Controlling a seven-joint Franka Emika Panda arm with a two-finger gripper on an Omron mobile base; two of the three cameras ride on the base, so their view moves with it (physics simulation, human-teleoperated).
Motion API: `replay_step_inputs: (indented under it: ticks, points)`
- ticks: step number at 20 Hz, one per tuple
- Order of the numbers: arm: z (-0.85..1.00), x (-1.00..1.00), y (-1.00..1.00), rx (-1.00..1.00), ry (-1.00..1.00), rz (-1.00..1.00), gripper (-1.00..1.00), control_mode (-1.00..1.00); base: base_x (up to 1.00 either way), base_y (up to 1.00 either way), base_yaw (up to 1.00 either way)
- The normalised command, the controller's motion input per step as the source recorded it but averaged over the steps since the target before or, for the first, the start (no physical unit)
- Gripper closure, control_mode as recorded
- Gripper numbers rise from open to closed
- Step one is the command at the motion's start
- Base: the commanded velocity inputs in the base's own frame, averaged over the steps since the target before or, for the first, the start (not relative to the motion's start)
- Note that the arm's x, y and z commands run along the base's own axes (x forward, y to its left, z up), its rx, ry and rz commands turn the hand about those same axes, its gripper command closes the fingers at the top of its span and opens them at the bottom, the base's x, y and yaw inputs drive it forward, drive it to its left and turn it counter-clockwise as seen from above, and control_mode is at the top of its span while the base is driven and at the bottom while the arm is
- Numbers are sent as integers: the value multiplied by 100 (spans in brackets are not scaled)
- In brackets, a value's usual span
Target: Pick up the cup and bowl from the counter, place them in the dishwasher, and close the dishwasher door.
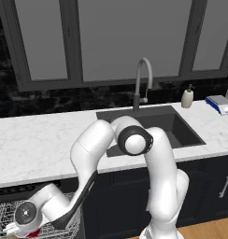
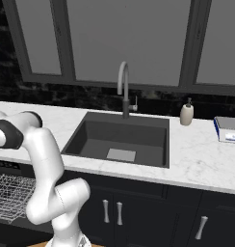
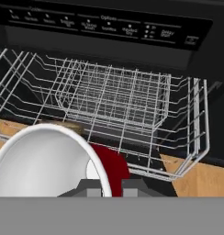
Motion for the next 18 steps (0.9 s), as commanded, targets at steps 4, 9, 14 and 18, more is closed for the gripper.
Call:
replay_step_inputs:
  ticks: [4,9,14,18]
  points:
    - [-19,63,0,-5,0,0,100,-100,0,0,0]
    - [-44,38,0,-2,0,0,100,-100,0,0,0]
    - [-66,0,0,0,0,0,100,-100,0,0,0]
    - [-56,0,0,0,-4,0,100,-100,0,0,0]
